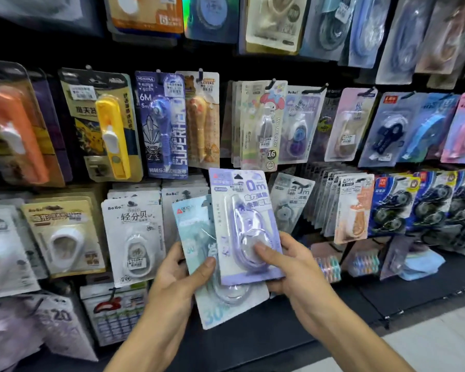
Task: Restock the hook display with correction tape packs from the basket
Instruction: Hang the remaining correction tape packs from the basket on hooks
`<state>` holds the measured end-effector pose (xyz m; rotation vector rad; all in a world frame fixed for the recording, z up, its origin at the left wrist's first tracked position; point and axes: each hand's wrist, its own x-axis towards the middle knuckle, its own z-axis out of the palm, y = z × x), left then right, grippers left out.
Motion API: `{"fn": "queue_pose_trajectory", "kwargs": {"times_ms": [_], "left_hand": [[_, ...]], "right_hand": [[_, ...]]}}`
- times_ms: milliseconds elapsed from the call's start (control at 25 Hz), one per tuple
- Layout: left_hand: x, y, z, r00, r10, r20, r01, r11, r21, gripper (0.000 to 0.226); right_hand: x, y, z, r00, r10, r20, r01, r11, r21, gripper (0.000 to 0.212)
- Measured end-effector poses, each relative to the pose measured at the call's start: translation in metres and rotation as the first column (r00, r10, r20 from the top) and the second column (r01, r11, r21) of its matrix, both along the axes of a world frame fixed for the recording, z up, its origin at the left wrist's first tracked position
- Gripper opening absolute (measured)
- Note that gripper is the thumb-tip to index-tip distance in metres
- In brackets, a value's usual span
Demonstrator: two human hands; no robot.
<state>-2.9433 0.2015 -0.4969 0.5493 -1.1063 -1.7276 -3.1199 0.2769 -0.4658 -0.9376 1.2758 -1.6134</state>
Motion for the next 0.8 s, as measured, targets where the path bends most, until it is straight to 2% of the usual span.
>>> {"fn": "queue_pose_trajectory", "kwargs": {"times_ms": [120,200,240,320,400,480,520,800], "left_hand": [[0.004,-0.006,0.002,0.995,0.103,-0.01,-0.103,0.995,0.011,0.037],[0.009,-0.01,0.006,0.991,0.13,-0.023,-0.13,0.991,0.007,0.041],[0.01,-0.011,0.008,0.991,0.134,-0.019,-0.134,0.991,-0.001,0.043],[0.011,-0.01,0.01,0.991,0.131,0.001,-0.13,0.991,-0.025,0.045],[0.011,-0.008,0.009,0.992,0.121,0.02,-0.12,0.992,-0.038,0.046],[0.01,-0.006,0.009,0.993,0.107,0.042,-0.105,0.994,-0.041,0.047],[0.009,-0.006,0.009,0.993,0.103,0.049,-0.101,0.994,-0.042,0.048],[0.008,-0.009,0.012,0.99,0.124,0.06,-0.124,0.992,-0.015,0.047]], "right_hand": [[-0.038,-0.003,-0.002,0.956,-0.282,0.082,0.28,0.959,0.038,0.035],[-0.072,-0.001,-0.006,0.889,-0.456,0.035,0.451,0.887,0.101,0.02],[-0.087,0.0,-0.009,0.866,-0.5,-0.001,0.495,0.857,0.142,0.019],[-0.108,0.005,-0.015,0.86,-0.51,-0.02,0.503,0.842,0.197,0.032],[-0.116,0.006,-0.02,0.856,-0.506,0.104,0.477,0.851,0.221,0.045],[-0.118,0.005,-0.021,0.814,-0.524,0.25,0.47,0.847,0.248,0.037],[-0.119,0.005,-0.022,0.799,-0.538,0.268,0.48,0.84,0.254,0.031],[-0.109,0.009,-0.027,0.798,-0.59,0.121,0.567,0.804,0.178,0.018]]}}
